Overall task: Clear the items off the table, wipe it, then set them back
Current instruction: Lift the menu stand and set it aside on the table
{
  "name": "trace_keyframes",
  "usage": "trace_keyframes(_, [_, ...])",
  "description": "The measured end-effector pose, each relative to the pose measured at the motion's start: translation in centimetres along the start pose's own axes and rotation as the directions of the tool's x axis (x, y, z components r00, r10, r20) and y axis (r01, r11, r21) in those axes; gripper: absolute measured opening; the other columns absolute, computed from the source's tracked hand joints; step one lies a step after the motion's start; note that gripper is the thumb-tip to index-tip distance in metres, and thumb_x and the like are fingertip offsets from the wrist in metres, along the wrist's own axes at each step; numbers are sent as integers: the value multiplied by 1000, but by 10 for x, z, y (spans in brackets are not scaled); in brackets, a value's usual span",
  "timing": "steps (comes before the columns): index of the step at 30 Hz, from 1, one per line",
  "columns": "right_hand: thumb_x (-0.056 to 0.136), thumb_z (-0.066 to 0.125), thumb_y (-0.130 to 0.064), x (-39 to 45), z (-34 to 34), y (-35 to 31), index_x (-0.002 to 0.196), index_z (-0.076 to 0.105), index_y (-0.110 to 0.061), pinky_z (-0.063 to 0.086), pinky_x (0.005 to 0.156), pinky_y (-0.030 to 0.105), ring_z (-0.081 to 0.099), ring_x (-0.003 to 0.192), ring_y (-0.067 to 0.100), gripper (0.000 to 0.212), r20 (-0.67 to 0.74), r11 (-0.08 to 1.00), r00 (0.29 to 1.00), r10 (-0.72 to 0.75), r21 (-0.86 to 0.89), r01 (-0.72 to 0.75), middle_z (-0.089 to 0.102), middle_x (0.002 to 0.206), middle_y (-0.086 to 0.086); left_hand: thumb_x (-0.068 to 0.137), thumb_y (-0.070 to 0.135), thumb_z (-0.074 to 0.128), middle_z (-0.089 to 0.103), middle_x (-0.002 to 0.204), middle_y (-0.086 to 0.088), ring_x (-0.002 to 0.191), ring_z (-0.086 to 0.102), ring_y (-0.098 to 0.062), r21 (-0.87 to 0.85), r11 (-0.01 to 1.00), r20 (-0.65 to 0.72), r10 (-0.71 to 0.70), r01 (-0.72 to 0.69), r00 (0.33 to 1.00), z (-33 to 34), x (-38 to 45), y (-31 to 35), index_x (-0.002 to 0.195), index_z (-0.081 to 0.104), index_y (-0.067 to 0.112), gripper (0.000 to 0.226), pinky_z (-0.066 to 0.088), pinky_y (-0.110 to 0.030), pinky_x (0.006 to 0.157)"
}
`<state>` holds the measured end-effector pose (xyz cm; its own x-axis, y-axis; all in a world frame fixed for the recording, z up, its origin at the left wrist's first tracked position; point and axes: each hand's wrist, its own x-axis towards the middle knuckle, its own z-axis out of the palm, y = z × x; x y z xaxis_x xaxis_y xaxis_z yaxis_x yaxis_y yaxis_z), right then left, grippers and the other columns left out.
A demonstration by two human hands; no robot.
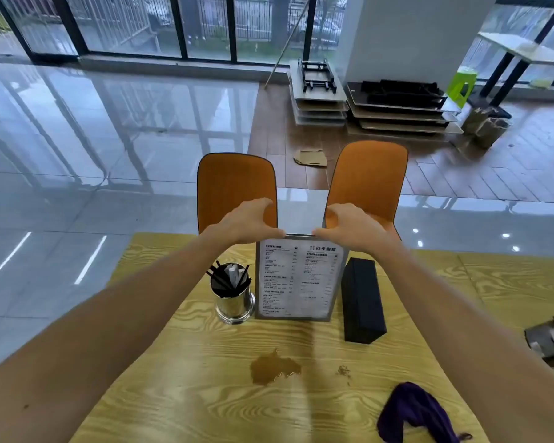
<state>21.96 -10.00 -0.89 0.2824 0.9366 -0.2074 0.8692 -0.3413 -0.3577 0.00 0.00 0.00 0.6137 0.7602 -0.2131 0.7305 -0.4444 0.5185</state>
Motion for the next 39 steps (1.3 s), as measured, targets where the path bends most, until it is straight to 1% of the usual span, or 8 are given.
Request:
trace_keyframes(4, [83,76,-52,-15,24,13,156,28,-17,44,105,46,43,138,31,94,9,991,998,63,115,-63,39,157,11,78,43,82,35,161,-10,145,38,-31,-127,989,49,-71,77,996,33,-1,-12,158,20,16,105,42,-50,112])
trace_keyframes(9, [79,86,-35,-16,71,40,160,8,-18,47,107,51,50,134,28,114,-5,828,979,206,535,-171,45,152,10,73,33,88,31,162,-9,148,33,-29,-265,955,-47,-153,135,987,70,3,-28,159,15,13,115,34,-47,118])
trace_keyframes(12, [75,89,-31,-14,94,51,152,30,-14,52,102,49,65,114,16,98,-5,700,966,260,689,-185,66,128,-1,72,21,90,56,143,-9,125,57,-24,-429,884,-65,-235,186,970,89,1,-37,151,29,10,100,47,-44,105])
trace_keyframes(15, [81,84,-26,-14,113,58,135,50,-17,54,98,47,68,102,10,64,9,576,943,334,790,-212,71,110,-9,75,15,86,70,121,-4,110,66,-21,-469,859,-20,-241,204,970,100,0,-44,124,56,16,57,55,-43,95])
trace_keyframes(17, [86,80,-26,-13,125,64,123,60,-22,54,99,50,67,105,15,42,22,590,945,327,776,-222,71,111,-9,76,14,85,73,118,-4,109,69,-23,-466,860,1,-235,208,972,108,2,-51,109,63,20,40,57,-46,94])
trace_keyframes(22, [92,74,-26,-5,134,77,104,68,-28,57,93,49,69,101,17,14,-13,672,954,300,713,-202,72,106,-7,82,27,79,73,113,2,103,70,-21,-394,891,-88,-282,226,955,130,17,-72,112,63,20,35,59,-48,89])
trace_keyframes(28, [90,75,-25,5,123,85,107,70,-16,60,80,38,72,98,18,20,-49,710,960,277,683,-170,74,105,-5,90,20,72,74,112,1,103,69,-21,-399,896,-148,-272,195,951,122,18,-57,110,68,17,21,57,-43,92])
trace_keyframes(39, [92,73,-15,60,54,32,113,66,-12,51,72,13,66,101,10,23,-328,745,936,126,654,129,71,111,-6,91,12,69,72,120,0,111,64,-19,-457,889,-418,-198,-17,887,39,34,-49,113,66,17,23,55,-37,92])
